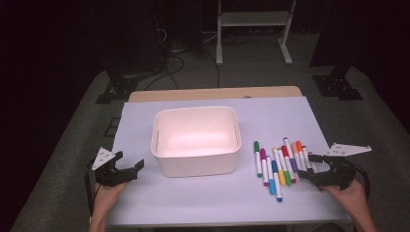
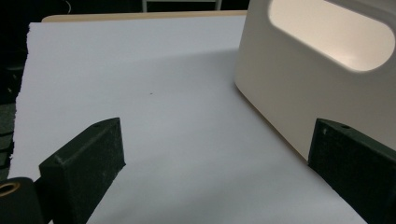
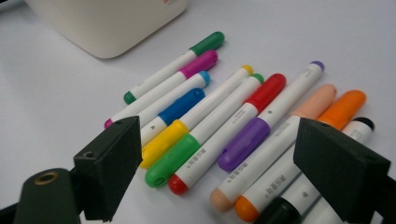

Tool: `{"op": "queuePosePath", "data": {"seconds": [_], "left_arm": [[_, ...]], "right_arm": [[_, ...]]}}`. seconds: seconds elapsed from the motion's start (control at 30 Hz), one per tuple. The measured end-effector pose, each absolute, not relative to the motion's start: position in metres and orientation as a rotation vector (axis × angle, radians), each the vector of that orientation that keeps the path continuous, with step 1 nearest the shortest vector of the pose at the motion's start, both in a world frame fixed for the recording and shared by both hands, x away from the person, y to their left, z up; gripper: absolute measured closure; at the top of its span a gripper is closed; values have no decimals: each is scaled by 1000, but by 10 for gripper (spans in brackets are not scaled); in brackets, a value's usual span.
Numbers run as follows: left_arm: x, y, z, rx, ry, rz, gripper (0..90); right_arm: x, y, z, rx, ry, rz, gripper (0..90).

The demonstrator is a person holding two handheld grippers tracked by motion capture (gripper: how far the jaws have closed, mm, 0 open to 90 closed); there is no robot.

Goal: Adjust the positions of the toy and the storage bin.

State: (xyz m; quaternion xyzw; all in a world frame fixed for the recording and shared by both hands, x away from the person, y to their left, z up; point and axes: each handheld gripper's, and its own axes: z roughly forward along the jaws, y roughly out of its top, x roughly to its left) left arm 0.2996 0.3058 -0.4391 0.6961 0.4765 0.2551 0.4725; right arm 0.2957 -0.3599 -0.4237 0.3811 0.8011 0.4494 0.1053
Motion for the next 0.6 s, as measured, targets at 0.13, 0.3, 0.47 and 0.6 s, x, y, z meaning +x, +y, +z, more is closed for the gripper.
{"op": "queuePosePath", "data": {"seconds": [0.13,0.3,0.47,0.6], "left_arm": [[301,305,-440,1708,1168,623,24],[303,305,-440,1718,1158,628,24],[305,302,-440,1730,1151,622,24],[305,298,-440,1756,1135,628,24]], "right_arm": [[298,-364,-424,1163,2340,1315,140],[299,-372,-425,1199,2321,1293,141],[300,-377,-425,1246,2296,1283,142],[303,-383,-425,1281,2276,1263,142]]}}
